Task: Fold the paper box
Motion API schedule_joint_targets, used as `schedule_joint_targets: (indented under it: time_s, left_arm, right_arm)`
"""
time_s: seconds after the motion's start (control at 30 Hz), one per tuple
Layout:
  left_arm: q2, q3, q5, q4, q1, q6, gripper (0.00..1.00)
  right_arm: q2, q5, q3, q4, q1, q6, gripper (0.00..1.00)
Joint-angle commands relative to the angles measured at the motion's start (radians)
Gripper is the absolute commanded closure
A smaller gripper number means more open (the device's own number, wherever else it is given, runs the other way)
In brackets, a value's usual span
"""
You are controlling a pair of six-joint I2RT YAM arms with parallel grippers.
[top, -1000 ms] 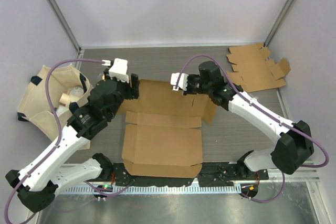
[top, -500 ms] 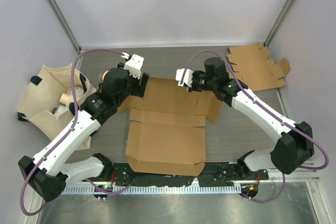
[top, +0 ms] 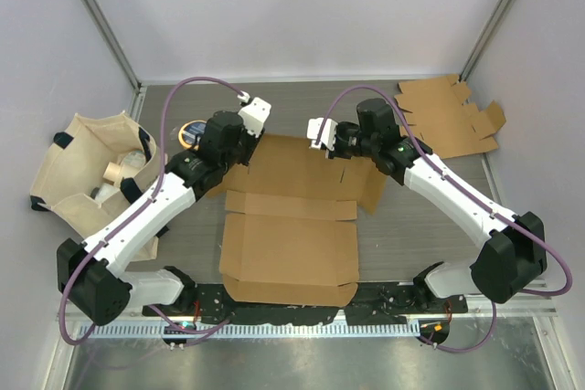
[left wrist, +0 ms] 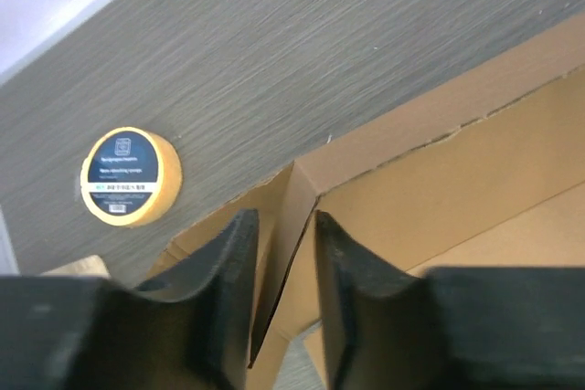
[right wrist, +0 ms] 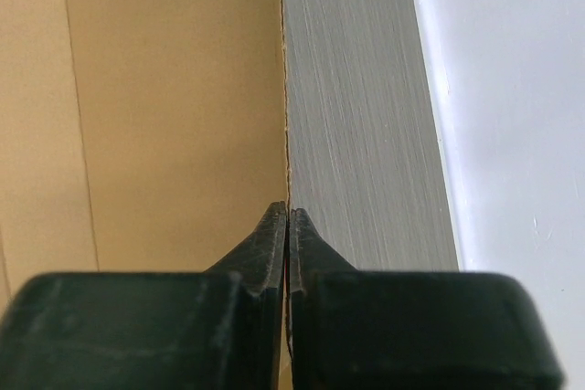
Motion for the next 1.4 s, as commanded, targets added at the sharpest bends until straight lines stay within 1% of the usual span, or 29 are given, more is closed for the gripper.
schedule_joint_targets:
  time_s: [0.0,0.03,0.07,0.1,0.13,0.2,0.23,0.33,0.43,0.47,0.5,0.53,0.57,0.6,0.63,0.67,0.7,0.73,0.77,0.83,0.87,0.93,0.97,1.0,1.03,1.1,1.17,1.27,1.37]
  left_arm:
    - [-0.028,0.022,0.016,0.101,0.007,0.025,0.73]
    - [-0.037,0.013,0.029,0.110,0.007,0.032,0.78]
    - [-0.056,-0.012,0.036,0.126,0.007,0.038,0.84]
    - [-0.071,-0.027,0.039,0.161,0.007,0.049,0.87]
    - [-0.083,-0.044,0.054,0.176,0.007,0.060,0.89]
    - [-0.119,-0.093,0.069,0.225,0.007,0.089,0.91]
    - [-0.129,-0.108,0.071,0.238,0.007,0.094,0.91]
    - [-0.151,-0.130,0.074,0.255,0.007,0.106,0.95]
    - [-0.142,-0.136,0.062,0.250,0.007,0.100,0.97]
    - [-0.134,-0.119,0.054,0.236,0.007,0.080,0.92]
    - [-0.122,-0.106,0.022,0.197,0.007,0.049,0.85]
    - [-0.097,-0.087,-0.001,0.172,0.007,0.010,0.74]
    - [-0.082,-0.054,-0.015,0.148,0.009,-0.086,0.53]
    - [-0.067,-0.040,-0.047,0.115,0.009,-0.133,0.44]
    - [-0.021,-0.026,-0.065,0.097,0.015,-0.206,0.37]
    - [0.005,0.000,-0.067,0.077,0.024,-0.321,0.31]
    - [0.034,0.016,-0.061,0.039,0.038,-0.386,0.29]
    - [0.100,0.023,-0.044,0.034,0.067,-0.431,0.23]
    - [0.133,0.037,-0.026,0.035,0.084,-0.461,0.22]
    - [0.209,0.075,0.019,0.037,0.137,-0.535,0.20]
    - [0.293,0.094,0.040,0.037,0.161,-0.557,0.20]
    - [0.373,0.161,0.103,0.025,0.226,-0.606,0.21]
    - [0.453,0.180,0.118,0.026,0.245,-0.615,0.22]
    - [0.487,0.198,0.135,0.040,0.262,-0.626,0.22]
    - [0.521,0.224,0.163,0.063,0.286,-0.620,0.25]
    - [0.604,0.247,0.206,0.127,0.299,-0.601,0.26]
    - [0.648,0.289,0.237,0.161,0.308,-0.568,0.27]
    - [0.716,0.330,0.237,0.186,0.313,-0.526,0.28]
    - [0.763,0.358,0.290,0.193,0.317,-0.499,0.34]
  right_arm:
    - [-0.026,0.001,0.017,0.108,-0.001,0.061,0.87]
    - [-0.023,0.003,0.015,0.133,-0.001,0.073,0.80]
    - [-0.020,0.006,0.017,0.145,0.001,0.078,0.71]
    - [-0.013,0.016,0.017,0.159,0.005,0.095,0.61]
    - [-0.006,0.021,0.018,0.182,0.010,0.098,0.58]
    - [0.009,0.012,0.037,0.180,0.018,0.092,0.53]
    - [0.024,0.009,0.047,0.176,0.021,0.086,0.53]
    - [0.061,-0.046,0.086,0.147,0.024,0.070,0.52]
    - [0.092,-0.039,0.095,0.174,0.025,0.081,0.50]
    - [0.116,-0.025,0.095,0.188,0.025,0.107,0.49]
    - [0.133,-0.014,0.099,0.200,0.025,0.125,0.46]
    - [0.150,-0.005,0.109,0.205,0.024,0.144,0.45]
    - [0.185,0.005,0.124,0.213,0.024,0.206,0.45]
    - [0.198,0.021,0.126,0.232,0.022,0.257,0.44]
    - [0.208,0.041,0.126,0.280,0.018,0.323,0.43]
    - [0.217,0.082,0.124,0.326,0.013,0.380,0.43]
    - [0.231,0.114,0.124,0.350,0.008,0.505,0.41]
    - [0.239,0.156,0.121,0.387,0.002,0.561,0.41]
    - [0.242,0.201,0.124,0.391,-0.008,0.598,0.40]
    - [0.248,0.213,0.124,0.385,-0.025,0.672,0.38]
    - [0.253,0.196,0.126,0.380,-0.048,0.696,0.36]
    - [0.268,0.161,0.130,0.363,-0.071,0.716,0.36]
    - [0.274,0.148,0.132,0.365,-0.094,0.724,0.36]
    - [0.280,0.115,0.136,0.358,-0.108,0.725,0.36]
    - [0.291,0.083,0.142,0.346,-0.122,0.730,0.36]
    - [0.302,0.005,0.156,0.335,-0.154,0.724,0.36]
    - [0.313,-0.013,0.158,0.341,-0.166,0.713,0.36]
    - [0.346,-0.045,0.165,0.357,-0.171,0.680,0.36]
    - [0.398,-0.097,0.202,0.337,-0.173,0.641,0.36]
